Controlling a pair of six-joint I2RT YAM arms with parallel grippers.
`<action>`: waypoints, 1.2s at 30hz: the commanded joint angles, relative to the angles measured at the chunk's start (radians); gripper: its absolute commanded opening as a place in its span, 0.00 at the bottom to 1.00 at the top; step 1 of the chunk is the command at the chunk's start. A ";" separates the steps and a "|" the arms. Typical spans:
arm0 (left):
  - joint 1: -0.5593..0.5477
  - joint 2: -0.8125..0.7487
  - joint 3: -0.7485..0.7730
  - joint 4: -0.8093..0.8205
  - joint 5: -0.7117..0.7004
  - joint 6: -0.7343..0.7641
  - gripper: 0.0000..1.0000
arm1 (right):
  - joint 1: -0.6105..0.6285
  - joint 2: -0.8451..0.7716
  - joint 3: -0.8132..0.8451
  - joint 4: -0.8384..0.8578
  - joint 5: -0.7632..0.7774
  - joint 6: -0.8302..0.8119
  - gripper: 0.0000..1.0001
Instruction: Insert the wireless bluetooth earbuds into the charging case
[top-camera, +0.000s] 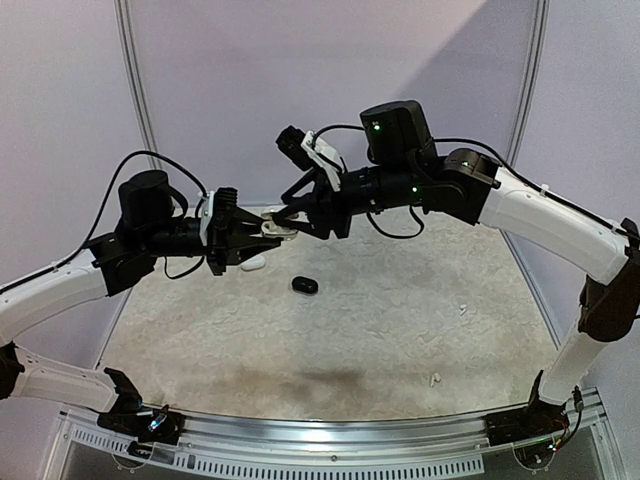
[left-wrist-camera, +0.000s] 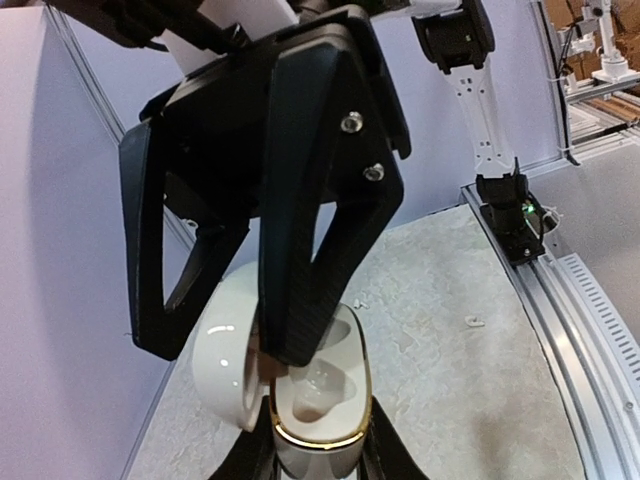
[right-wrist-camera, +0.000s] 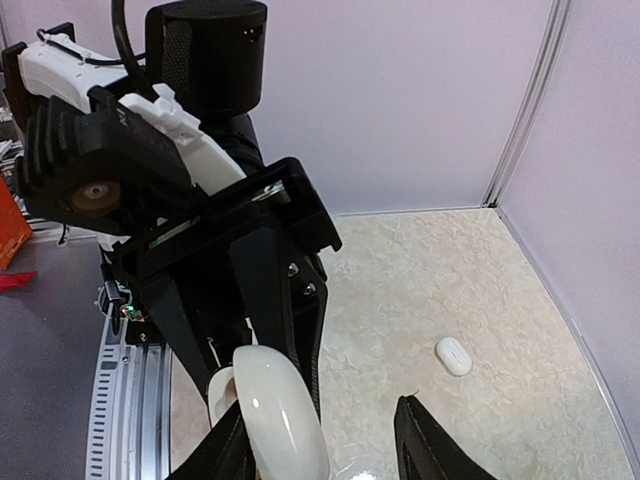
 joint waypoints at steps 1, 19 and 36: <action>-0.011 -0.019 -0.013 0.018 0.071 -0.041 0.00 | -0.027 0.034 0.023 -0.010 0.004 0.049 0.47; 0.021 0.063 -0.162 0.270 0.048 -0.506 0.00 | -0.086 0.131 0.083 -0.006 -0.120 0.196 0.58; 0.022 0.089 -0.303 0.423 -0.084 -0.602 0.00 | -0.377 0.153 0.260 -0.242 0.288 0.750 0.66</action>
